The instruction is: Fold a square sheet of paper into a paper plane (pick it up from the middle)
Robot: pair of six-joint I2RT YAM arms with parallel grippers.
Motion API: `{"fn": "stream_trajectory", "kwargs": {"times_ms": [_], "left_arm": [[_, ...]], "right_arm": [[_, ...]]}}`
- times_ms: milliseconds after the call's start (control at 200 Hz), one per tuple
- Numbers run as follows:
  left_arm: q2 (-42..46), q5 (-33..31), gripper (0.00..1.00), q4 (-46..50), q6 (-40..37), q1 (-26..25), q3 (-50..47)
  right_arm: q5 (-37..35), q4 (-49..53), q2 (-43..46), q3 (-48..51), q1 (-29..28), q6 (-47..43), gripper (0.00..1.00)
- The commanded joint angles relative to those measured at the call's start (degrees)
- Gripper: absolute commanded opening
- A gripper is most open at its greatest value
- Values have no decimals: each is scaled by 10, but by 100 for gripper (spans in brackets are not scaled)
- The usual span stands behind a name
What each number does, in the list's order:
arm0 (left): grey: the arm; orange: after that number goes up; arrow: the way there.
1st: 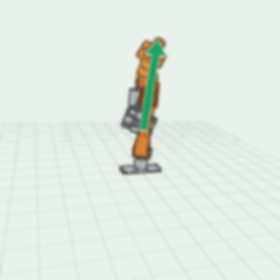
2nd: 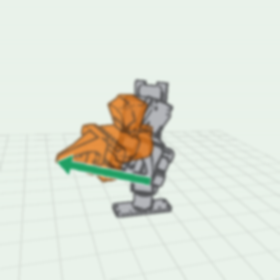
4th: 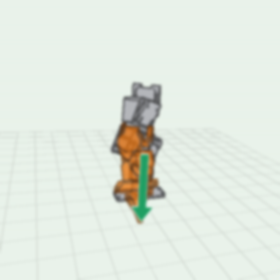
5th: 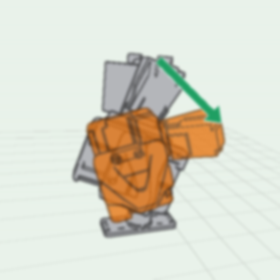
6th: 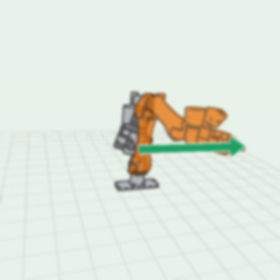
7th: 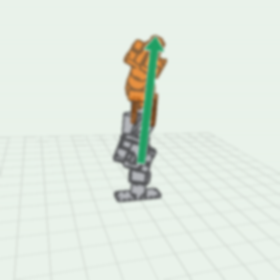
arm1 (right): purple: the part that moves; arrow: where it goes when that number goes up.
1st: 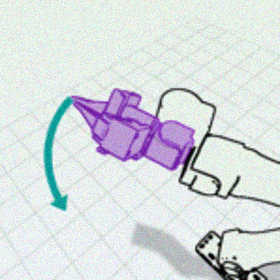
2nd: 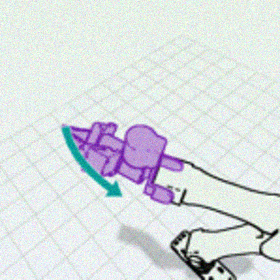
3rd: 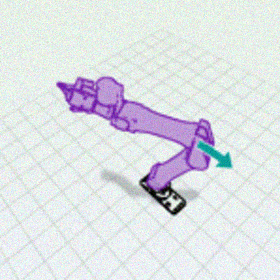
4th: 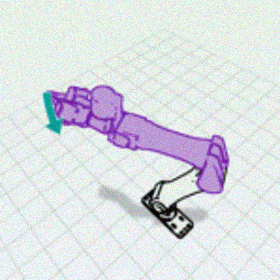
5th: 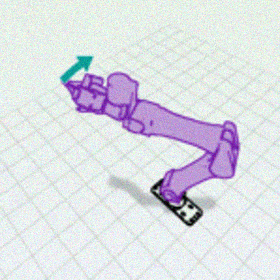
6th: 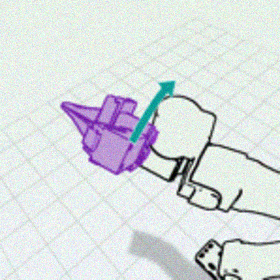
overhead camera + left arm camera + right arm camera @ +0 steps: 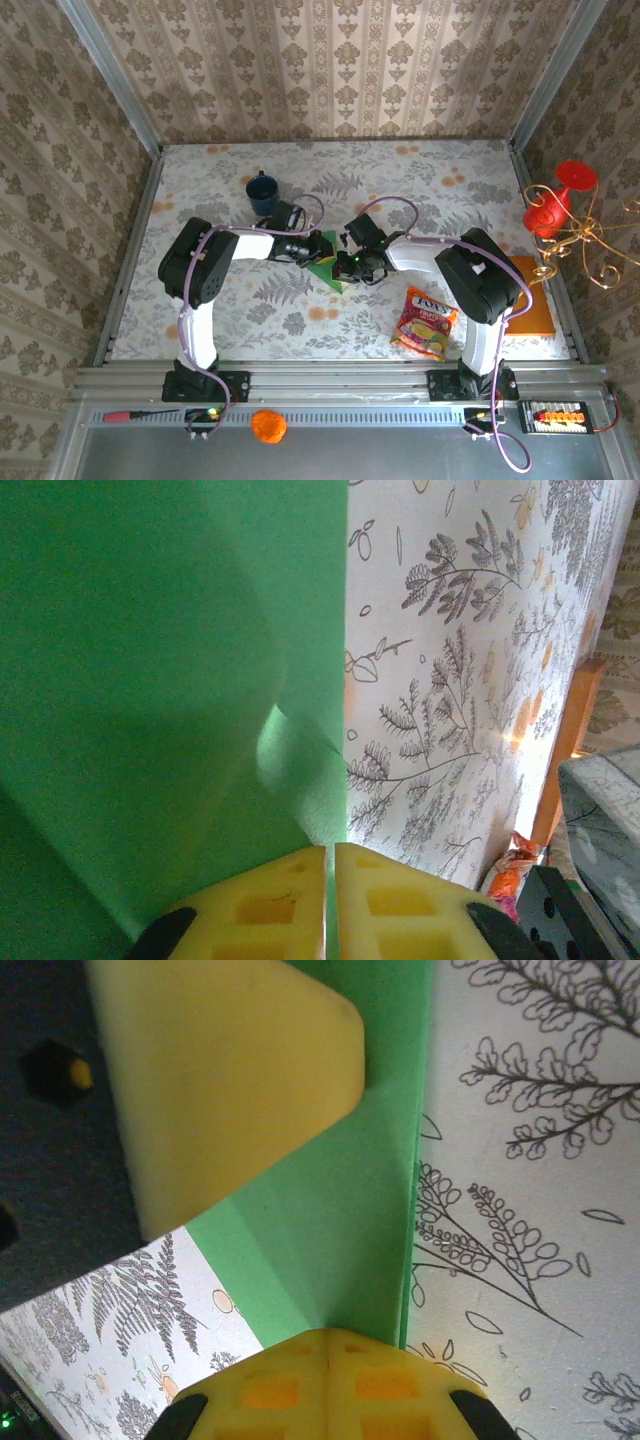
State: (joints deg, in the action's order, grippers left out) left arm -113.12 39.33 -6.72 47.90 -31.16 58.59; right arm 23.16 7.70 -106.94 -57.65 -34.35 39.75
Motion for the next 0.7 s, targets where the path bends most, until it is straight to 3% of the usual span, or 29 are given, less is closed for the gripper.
{"fn": "stream_trajectory", "kwargs": {"times_ms": [0, 190, 320, 695], "left_arm": [[41, -36, 12, 37, -40, 1, 1], [97, -90, 12, 90, -98, -33, -13], [105, -120, 9, 100, -98, -49, -25], [63, -61, 8, 56, -92, -65, -24]], "right_arm": [[-10, 58, -15, 31, 16, -26, 4], [18, 76, -12, 60, 27, -57, 4], [21, 72, -10, 67, 27, -55, 4], [16, 69, -13, 69, 27, -47, 4]]}}
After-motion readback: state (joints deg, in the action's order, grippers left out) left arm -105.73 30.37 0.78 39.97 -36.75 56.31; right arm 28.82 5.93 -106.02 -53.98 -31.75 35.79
